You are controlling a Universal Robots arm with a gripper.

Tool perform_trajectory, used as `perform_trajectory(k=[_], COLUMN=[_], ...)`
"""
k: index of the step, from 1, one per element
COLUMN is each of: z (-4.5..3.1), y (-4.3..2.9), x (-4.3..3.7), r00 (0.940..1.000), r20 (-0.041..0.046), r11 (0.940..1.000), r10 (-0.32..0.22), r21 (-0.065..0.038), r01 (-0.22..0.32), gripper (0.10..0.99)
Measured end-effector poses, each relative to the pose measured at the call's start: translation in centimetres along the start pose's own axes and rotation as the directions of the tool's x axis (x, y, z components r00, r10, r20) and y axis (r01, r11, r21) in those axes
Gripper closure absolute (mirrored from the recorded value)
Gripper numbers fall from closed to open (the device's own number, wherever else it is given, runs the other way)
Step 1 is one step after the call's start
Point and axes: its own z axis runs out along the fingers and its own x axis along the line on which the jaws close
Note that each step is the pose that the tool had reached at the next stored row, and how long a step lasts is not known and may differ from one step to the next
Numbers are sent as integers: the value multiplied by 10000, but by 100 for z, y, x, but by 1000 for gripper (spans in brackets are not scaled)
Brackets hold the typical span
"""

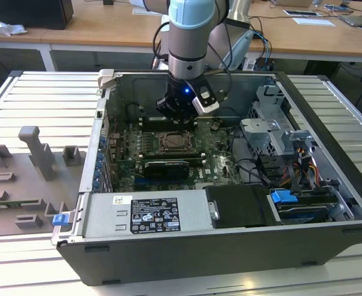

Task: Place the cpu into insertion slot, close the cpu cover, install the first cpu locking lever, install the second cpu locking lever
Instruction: 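Install the first cpu locking lever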

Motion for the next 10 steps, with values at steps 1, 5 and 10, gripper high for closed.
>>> perform_trajectory(k=[1, 5, 10], z=[2, 4, 13], y=[0, -1, 3], x=[0, 0, -2], r00=[10000, 10000, 10000], r20=[0, -2, 8], r11=[10000, 10000, 10000], r10=[-1, -1, -2], r21=[11, 44, 28], r01=[1, 1, 2], gripper=[980, 980, 980])
